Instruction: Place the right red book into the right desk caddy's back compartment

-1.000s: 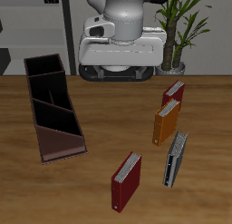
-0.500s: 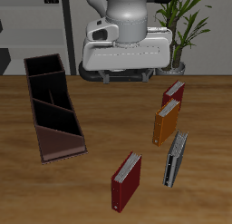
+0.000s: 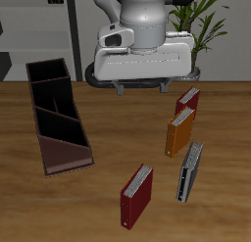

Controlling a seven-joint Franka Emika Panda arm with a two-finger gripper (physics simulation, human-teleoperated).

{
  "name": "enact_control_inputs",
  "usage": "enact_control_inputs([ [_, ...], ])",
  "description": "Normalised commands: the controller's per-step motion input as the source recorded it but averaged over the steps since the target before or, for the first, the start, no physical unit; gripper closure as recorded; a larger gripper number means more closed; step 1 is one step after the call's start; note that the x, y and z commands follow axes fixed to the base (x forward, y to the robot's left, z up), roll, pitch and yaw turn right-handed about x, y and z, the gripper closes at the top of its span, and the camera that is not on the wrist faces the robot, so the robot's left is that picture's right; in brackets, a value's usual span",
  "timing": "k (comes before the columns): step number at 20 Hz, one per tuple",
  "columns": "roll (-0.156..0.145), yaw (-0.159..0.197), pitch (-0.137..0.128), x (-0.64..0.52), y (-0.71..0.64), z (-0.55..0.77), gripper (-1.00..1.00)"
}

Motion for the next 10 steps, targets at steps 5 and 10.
enact_control_inputs([
  [5, -0.019, -0.005, -0.008, 0.14, -0.05, 0.05, -1.0],
  [10, -0.034, -0.023, -0.016, 0.18, -0.1, 0.06, -1.0],
])
